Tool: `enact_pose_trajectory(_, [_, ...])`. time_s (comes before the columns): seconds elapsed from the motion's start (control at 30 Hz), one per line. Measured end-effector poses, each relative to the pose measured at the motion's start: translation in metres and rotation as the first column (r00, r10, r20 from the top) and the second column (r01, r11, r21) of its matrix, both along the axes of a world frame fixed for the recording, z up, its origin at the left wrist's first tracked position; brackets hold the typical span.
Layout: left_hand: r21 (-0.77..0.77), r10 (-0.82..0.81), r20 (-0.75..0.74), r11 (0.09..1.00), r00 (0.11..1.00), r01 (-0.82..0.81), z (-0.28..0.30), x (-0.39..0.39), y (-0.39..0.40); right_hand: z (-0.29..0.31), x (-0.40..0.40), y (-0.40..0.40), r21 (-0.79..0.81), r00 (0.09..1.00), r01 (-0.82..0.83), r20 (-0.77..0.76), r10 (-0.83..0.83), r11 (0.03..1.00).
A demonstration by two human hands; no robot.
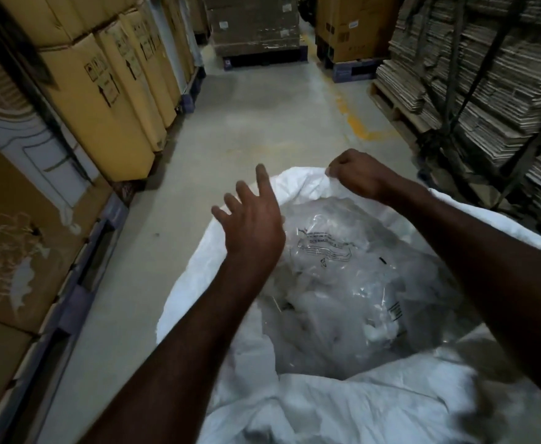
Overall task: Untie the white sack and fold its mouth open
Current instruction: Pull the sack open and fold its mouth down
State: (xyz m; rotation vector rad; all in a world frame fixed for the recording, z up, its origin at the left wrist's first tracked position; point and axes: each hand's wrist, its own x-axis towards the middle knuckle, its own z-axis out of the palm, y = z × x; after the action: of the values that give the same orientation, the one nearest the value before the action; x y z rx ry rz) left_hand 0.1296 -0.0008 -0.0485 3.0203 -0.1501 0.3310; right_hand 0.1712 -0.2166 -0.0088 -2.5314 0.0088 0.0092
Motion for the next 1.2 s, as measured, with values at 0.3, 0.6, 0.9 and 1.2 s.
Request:
enact_pose_trajectory(0.3, [-0.539,-0.178,-0.085,0.835,0.98,0.105,0.023,-0.004,0.02,-0.006,-0.032,0.04,-0.536,0.858,-0.053,0.408,0.314,0.842])
enact_pose_trajectory(0.6, [-0.884,-0.373,-0.346,0.438,0.861,-0.165,0.058,-0.011,0.057,-0.017,-0.042,0.075,-0.553,0.774,-0.272,0.361,0.52,0.788])
enact_pose_trajectory(0.9, [-0.175,0.028,-0.22,0.982,0.975,-0.068,0.02,-0.089,0.068,-0.016,-0.005,0.098,-0.251,0.963,-0.248,0.045,0.267,0.936])
enact_pose_trajectory(1.2, [-0.777,-0.125,-0.263,0.615,0.957,-0.134,-0.005,-0.072,0.094,-0.013,-0.019,0.109,-0.502,0.916,-0.257,0.146,0.374,0.826])
